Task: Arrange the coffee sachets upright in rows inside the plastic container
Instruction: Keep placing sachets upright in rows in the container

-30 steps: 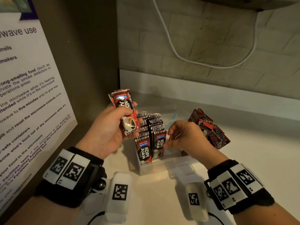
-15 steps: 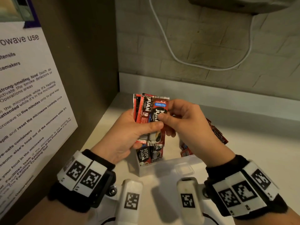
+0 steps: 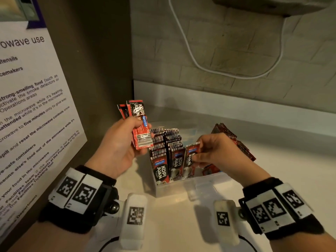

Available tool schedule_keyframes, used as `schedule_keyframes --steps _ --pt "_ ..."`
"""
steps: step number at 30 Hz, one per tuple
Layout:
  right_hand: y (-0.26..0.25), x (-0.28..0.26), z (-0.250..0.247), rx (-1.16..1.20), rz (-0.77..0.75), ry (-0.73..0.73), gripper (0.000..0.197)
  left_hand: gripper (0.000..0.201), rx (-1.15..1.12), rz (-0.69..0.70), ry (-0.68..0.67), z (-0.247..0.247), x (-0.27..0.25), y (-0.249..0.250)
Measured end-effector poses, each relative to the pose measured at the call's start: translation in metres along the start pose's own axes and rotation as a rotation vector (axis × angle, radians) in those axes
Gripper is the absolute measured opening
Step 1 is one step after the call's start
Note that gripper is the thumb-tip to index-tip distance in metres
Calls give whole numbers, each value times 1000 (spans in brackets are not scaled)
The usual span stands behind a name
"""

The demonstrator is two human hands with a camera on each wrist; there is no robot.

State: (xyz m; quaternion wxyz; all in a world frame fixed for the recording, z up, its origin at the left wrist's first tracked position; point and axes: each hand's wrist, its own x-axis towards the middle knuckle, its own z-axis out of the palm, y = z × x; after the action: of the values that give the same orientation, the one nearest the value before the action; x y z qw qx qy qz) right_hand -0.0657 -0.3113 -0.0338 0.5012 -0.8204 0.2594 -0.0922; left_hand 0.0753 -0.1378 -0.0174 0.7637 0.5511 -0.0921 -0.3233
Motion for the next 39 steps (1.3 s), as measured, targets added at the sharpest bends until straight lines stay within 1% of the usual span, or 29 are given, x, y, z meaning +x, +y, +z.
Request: schedule_keyframes --steps 3,7,10,14,20,26,32,36,39 --pt "8 6 11 54 5 -35 14 12 18 -5 -2 0 -1 0" --pt "13 10 21 23 3 -46 14 12 22 -5 -4 0 0 -1" --pt "13 11 24 2 3 -32 19 14 17 -3 -1 0 1 -3" --pt "15 13 26 -22 2 -10 16 17 17 0 1 2 1 -5" --pt "16 14 28 -27 -19 37 26 14 28 -9 -5 4 2 -6" --pt "15 13 32 -17 -35 22 23 14 29 -13 -12 4 4 -8" --pt "19 13 27 -39 -26 40 24 14 43 -18 -31 3 4 -7" --pt "13 7 17 7 -17 95 24 12 80 -8 -46 1 5 -7" --pt "-1 1 9 100 -79 189 27 7 133 18 -98 3 4 -8"
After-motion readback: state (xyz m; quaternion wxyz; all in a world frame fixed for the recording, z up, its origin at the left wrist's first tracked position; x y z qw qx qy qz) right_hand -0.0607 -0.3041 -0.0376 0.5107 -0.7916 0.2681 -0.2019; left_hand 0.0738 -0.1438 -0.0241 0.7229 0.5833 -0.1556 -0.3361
